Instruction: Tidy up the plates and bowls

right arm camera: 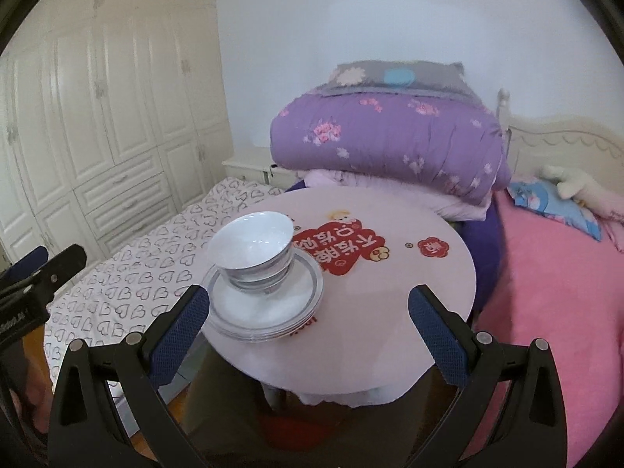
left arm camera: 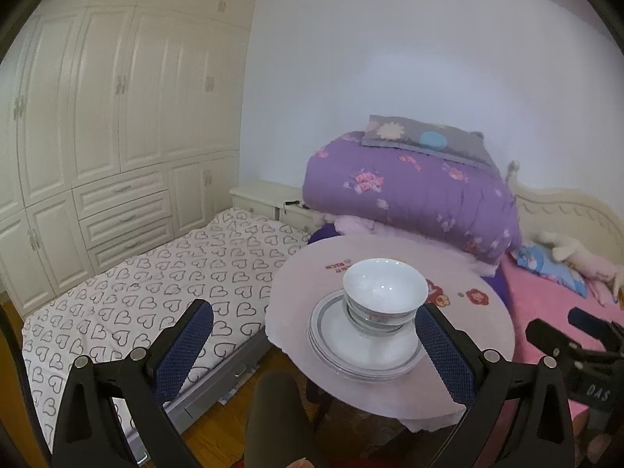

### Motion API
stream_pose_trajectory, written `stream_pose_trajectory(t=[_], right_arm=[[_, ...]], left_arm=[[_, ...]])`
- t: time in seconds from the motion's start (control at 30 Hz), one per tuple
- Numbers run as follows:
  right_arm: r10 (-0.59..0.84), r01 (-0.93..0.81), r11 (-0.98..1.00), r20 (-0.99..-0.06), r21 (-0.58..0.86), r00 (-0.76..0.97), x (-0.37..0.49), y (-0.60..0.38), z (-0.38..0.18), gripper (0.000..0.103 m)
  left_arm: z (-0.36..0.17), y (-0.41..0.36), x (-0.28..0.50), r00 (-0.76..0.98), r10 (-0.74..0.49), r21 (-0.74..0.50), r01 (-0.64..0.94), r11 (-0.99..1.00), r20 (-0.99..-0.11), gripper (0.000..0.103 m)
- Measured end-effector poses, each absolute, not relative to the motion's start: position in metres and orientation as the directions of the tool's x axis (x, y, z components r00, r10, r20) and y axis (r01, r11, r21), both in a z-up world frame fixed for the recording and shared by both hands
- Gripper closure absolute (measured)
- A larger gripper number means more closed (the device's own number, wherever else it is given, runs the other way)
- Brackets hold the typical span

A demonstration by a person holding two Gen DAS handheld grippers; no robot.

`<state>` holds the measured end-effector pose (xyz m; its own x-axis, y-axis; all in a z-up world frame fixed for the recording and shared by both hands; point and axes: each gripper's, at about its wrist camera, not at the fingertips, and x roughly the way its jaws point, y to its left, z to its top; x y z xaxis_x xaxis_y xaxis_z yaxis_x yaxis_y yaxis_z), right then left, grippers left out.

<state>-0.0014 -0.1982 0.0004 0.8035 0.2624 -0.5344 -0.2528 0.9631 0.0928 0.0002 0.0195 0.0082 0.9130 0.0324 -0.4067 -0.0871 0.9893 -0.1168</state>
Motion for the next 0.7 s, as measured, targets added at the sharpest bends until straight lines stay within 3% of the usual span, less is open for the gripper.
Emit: stream_pose_trajectory(t=[0.43, 0.7], right_arm=[[0.22, -0.201, 0.975, -0.448, 0.089, 0.867, -0.049, -0.204, 0.01, 0.0], [0.209, -0.203, 0.977, -0.418, 0.061, 0.884, -0.059, -0.197, 0.015, 0.0]], left_arm=[[0.019, 0.008, -0.081, 0.931, -0.028, -0.102, -0.01, 0.995, -0.364, 0.001], [0.014, -0.001, -0.092, 0.95, 0.015, -0.049, -0.032, 0.998, -0.311, 0.001]])
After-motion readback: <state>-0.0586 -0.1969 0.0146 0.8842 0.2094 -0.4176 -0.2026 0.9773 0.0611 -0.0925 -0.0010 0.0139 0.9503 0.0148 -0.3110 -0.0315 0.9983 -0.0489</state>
